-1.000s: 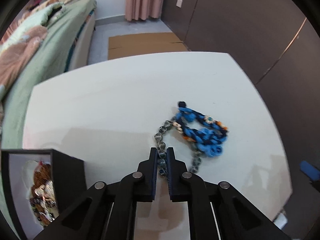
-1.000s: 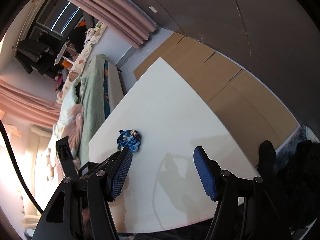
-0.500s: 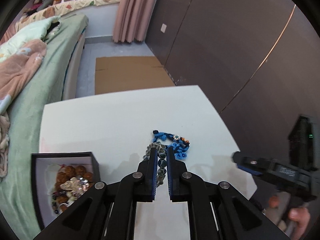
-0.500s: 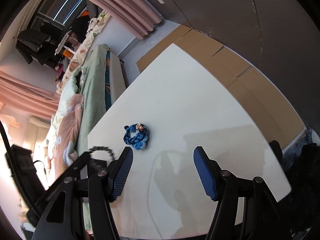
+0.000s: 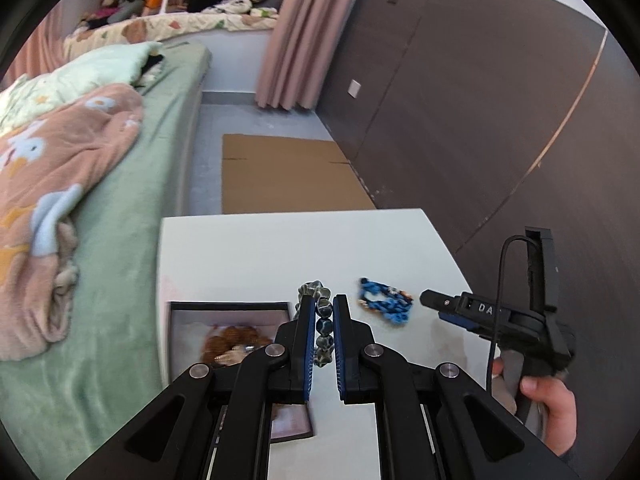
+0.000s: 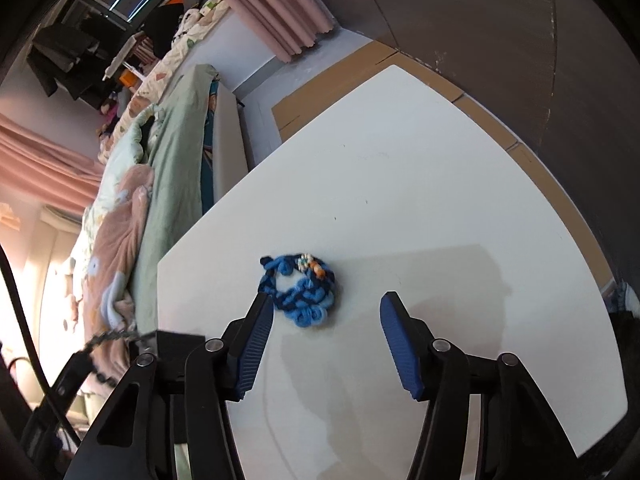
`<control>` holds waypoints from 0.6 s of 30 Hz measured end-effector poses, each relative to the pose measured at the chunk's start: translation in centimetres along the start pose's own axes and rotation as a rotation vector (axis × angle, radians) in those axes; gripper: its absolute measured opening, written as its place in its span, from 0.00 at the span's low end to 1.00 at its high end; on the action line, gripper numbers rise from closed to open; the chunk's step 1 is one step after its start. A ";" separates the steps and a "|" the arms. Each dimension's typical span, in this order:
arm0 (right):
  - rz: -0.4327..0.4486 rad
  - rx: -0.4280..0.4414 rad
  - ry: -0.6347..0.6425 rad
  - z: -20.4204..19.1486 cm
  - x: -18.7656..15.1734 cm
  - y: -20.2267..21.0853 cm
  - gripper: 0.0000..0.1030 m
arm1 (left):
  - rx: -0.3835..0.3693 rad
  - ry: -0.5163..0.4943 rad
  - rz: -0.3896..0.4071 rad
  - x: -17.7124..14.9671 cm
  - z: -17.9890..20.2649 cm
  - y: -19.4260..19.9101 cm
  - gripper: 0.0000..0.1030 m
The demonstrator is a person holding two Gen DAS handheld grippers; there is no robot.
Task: Organize jewelry
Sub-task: 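Carry the grey bracelet to the box with left while right grasps the blue braided bracelet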
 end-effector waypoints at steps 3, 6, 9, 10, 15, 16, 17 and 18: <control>-0.002 -0.013 0.003 -0.2 0.4 -0.8 0.56 | 0.023 0.021 0.008 -0.1 -1.3 0.8 0.09; -0.018 -0.029 0.012 -0.5 0.5 -1.8 0.53 | 0.046 0.035 0.011 -0.2 -2.4 1.3 0.09; -0.054 -0.034 0.045 -1.2 -0.2 -3.2 0.27 | 0.066 0.050 0.009 -0.6 -3.1 1.4 0.09; -0.065 -0.037 0.055 -1.4 -0.4 -3.5 0.08 | 0.071 0.053 0.006 -0.8 -3.2 1.4 0.09; -0.054 0.017 0.057 -1.6 -1.0 -2.8 0.08 | 0.117 0.070 -0.013 -1.6 -3.9 0.8 0.09; -0.048 0.038 0.056 -1.6 -1.0 -2.4 0.08 | 0.116 0.079 -0.025 -1.8 -4.0 0.6 0.09; -0.045 0.060 0.054 -1.6 -1.0 -1.9 0.08 | 0.112 0.083 -0.032 -2.1 -4.1 0.5 0.09; -0.044 0.073 0.053 -1.6 -1.1 -1.6 0.08 | 0.102 0.090 -0.045 -2.3 -4.2 0.2 0.09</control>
Point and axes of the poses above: each gripper's, at about its wrist camera, not at the fingertips, and y roughly against the way its jaws point, z to its right, x to its top, the point moved 5 cm from there along -y, roughly the way its jaws point, and after that the axes turned 11 degrees about -y, right-handed, at the moved point
